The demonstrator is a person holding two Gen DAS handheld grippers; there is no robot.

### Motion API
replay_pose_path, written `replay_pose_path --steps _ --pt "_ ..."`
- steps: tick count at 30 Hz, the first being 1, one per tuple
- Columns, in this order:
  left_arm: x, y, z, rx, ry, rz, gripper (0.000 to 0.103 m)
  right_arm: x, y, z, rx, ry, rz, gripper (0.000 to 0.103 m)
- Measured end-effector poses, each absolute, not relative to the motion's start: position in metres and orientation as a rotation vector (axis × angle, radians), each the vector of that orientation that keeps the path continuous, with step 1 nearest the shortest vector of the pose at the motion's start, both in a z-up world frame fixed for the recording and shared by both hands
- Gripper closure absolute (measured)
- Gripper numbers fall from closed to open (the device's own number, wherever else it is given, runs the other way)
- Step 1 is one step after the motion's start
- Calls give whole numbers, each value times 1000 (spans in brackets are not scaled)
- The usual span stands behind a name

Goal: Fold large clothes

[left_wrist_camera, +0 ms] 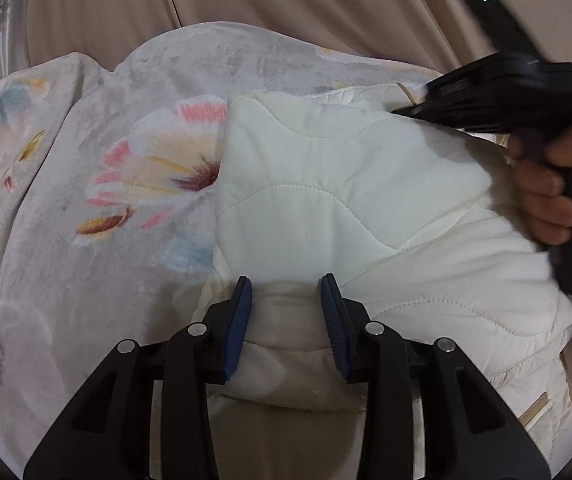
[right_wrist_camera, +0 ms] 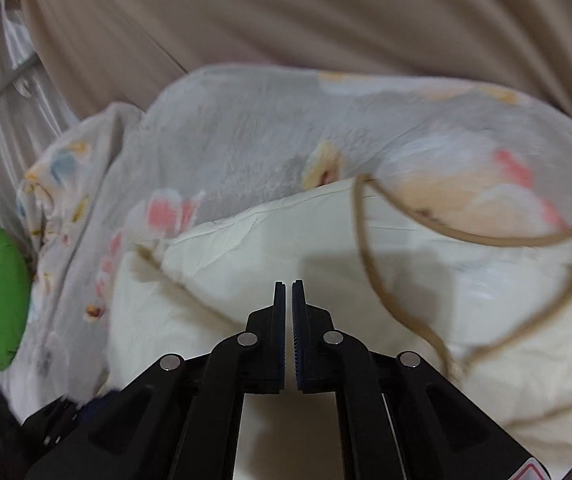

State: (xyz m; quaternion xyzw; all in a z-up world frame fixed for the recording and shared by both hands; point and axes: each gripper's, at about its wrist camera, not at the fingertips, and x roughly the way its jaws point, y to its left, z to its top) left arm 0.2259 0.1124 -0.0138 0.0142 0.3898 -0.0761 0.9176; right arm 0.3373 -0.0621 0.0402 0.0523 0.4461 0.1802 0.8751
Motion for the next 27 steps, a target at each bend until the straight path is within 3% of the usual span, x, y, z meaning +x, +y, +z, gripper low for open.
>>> replay_pose_path --steps 3,10,17,23,27 --pt "224 114 -5 26 792 -157 69 348 -61 16 119 960 365 100" --pt "279 98 74 -69 714 -262 65 343 -64 22 122 936 401 96" --pt "369 85 0 38 876 -50 69 357 -82 20 43 914 219 103" --pt "365 78 -7 80 830 -14 69 343 -104 38 156 858 264 101" --pt "365 77 -9 72 820 -23 69 351 -86 13 43 936 276 103"
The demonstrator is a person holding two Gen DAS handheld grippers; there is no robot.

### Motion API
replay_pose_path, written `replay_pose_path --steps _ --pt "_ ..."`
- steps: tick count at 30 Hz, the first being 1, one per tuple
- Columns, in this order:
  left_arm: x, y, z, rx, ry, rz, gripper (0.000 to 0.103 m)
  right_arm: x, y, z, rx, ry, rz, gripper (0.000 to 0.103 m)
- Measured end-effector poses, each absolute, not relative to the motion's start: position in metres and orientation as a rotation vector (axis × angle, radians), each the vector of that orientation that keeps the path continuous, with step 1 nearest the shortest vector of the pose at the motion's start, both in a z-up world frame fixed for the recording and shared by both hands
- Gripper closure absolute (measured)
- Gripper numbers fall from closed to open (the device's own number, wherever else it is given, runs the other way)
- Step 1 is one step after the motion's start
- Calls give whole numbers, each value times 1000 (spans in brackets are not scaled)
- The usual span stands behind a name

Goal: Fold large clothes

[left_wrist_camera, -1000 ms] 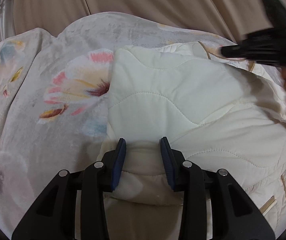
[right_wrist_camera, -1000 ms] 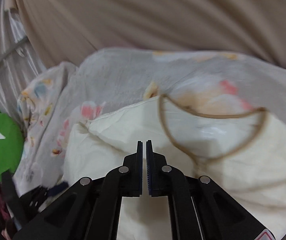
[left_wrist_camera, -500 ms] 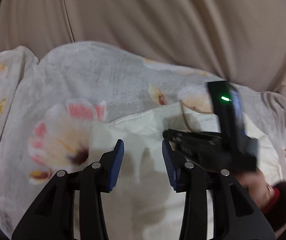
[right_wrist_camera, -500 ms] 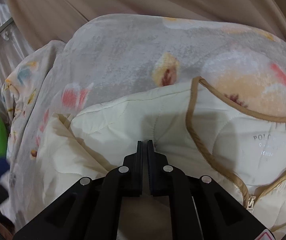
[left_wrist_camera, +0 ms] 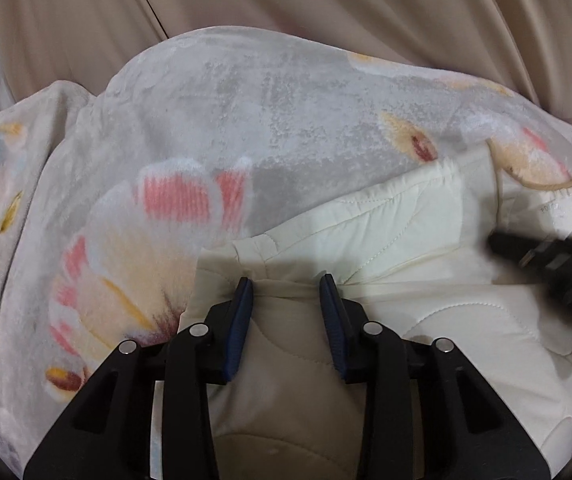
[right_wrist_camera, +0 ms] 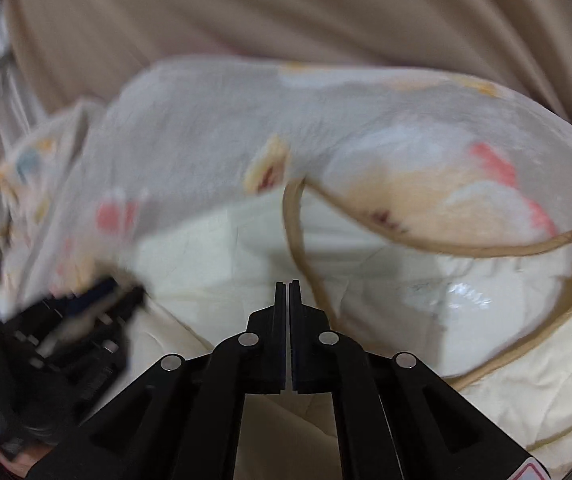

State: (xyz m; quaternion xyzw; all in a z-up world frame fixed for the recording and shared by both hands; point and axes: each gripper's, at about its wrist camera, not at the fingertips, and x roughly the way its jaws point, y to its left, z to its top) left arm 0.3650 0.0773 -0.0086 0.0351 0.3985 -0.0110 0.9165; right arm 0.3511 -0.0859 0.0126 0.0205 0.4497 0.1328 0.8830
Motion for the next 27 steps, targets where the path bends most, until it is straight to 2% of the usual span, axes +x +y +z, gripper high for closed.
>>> replay_pose_path --steps 3,4,7,9,10,11,13,15,21,24,27 --pt "361 89 -6 10 806 -55 69 346 -116 24 78 876 119 103" --pt "357 92 -2 -7 795 -60 69 336 -127 32 87 851 104 99" --pt "323 97 26 -49 739 -133 69 299 -152 51 117 808 178 99" --pt "294 89 45 -41 717 -215 65 280 -161 53 122 811 221 99" --pt "281 83 49 -24 716 -253 59 271 -165 47 119 830 241 99" --pt "270 75 48 1 722 -279 56 268 -166 41 102 852 244 99" --pt "256 59 33 96 767 -297 56 256 -169 31 33 854 209 103" --pt "252 59 3 165 818 -267 56 245 -189 25 18 839 173 103" --pt "247 94 -8 102 826 -219 56 195 -286 39 160 801 -23 103" --pt "241 93 -9 125 815 -196 56 147 -295 54 203 743 24 94" --pt "241 90 -9 151 805 -171 56 114 -289 43 175 760 98 95"
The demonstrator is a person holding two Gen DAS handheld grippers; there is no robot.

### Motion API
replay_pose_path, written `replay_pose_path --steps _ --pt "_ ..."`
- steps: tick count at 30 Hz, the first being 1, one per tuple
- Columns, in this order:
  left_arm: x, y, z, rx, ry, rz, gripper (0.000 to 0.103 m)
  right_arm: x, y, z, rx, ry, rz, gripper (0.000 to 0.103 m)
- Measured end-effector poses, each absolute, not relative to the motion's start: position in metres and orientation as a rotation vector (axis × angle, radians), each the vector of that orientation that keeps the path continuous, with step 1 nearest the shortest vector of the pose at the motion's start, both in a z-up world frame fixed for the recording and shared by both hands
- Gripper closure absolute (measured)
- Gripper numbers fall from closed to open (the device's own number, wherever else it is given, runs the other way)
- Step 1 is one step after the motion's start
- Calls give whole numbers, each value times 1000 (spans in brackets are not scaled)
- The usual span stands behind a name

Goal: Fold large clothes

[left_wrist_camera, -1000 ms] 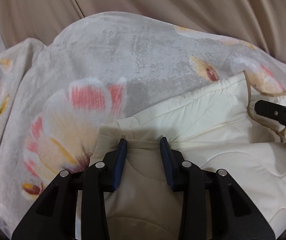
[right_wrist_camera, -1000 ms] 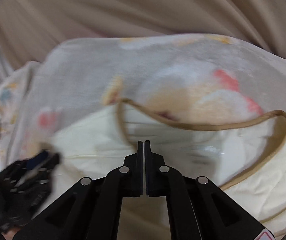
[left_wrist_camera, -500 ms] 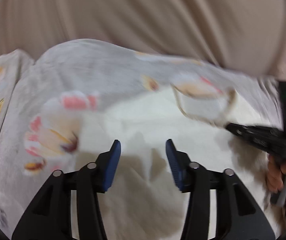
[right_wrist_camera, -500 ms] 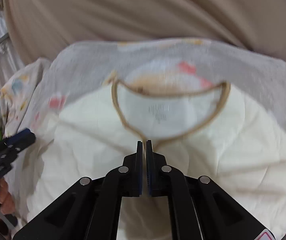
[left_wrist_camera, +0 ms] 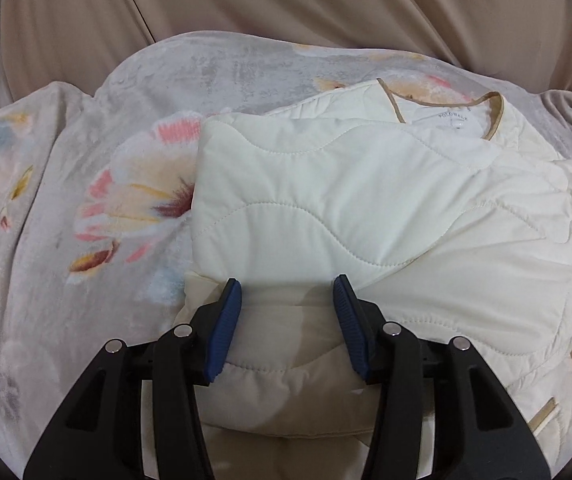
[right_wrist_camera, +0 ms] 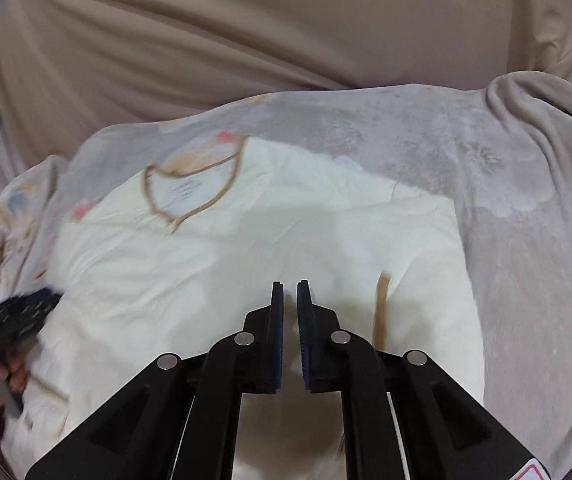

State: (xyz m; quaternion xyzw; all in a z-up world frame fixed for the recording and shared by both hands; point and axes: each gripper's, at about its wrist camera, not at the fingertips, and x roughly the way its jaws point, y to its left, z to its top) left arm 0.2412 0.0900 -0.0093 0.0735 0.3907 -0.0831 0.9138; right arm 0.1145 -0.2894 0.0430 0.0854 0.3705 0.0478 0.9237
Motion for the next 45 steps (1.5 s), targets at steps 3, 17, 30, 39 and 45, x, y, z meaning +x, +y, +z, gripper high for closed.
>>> replay_pose_path --steps 3,17,30,39,45 --pt "242 94 -9 143 805 -168 56 108 -310 10 170 827 36 103" --pt "139 154 33 -30 832 -277 21 -79 -375 37 323 756 38 56" --pt "16 212 -16 -365 1026 -320 15 -180 -334 -22 440 854 98 34" --pt "-5 198 7 -372 948 -435 89 -193 -336 -11 602 696 153 95" --pt "-42 209 80 -395 716 -545 93 -236 -334 56 540 413 194 99"
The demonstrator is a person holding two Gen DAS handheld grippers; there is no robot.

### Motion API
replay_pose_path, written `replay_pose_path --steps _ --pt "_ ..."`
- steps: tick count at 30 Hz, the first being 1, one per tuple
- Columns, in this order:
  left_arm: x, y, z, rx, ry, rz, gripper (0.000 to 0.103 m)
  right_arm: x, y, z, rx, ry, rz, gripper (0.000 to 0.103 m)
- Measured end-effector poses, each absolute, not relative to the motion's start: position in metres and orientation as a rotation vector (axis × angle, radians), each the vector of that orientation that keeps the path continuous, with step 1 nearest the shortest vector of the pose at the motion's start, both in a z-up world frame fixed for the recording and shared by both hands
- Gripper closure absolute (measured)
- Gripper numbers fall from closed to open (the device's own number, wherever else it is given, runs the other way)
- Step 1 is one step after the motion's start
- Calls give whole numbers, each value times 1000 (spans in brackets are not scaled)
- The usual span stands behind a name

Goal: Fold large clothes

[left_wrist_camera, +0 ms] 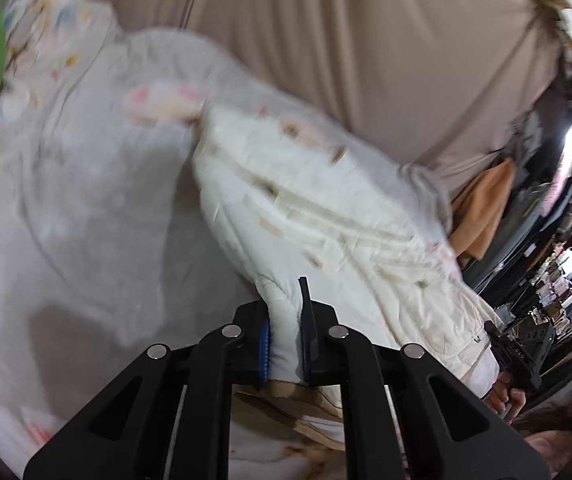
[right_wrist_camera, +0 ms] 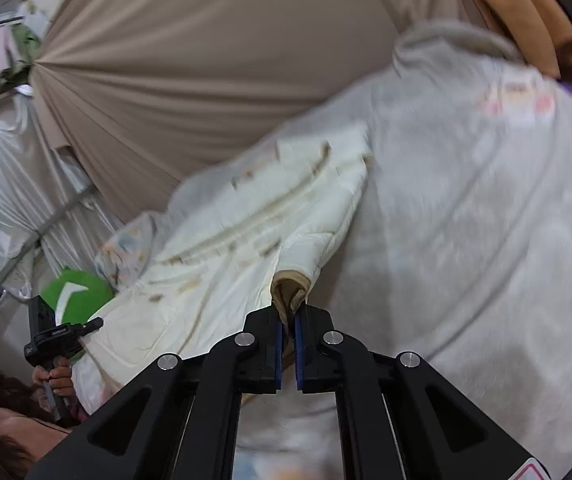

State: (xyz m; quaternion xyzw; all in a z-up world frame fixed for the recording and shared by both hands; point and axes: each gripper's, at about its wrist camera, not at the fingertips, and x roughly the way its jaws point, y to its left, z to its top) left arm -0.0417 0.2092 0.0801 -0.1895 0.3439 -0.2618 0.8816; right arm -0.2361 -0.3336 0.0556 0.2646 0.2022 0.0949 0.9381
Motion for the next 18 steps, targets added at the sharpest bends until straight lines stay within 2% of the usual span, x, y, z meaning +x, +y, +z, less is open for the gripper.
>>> replay_pose_path --steps 5,9,14,18 --pt "-68 219 136 -413 518 -602 93 -272 -335 109 501 185 217 99" --pt "-46 214 156 -415 484 -593 92 -258 -335 135 494 107 220 99" --pt "39 182 147 -385 615 -499 90 -156 -345 133 510 244 189 99" --pt "126 145 108 -282 720 -364 88 -68 -353 111 527 378 138 96"
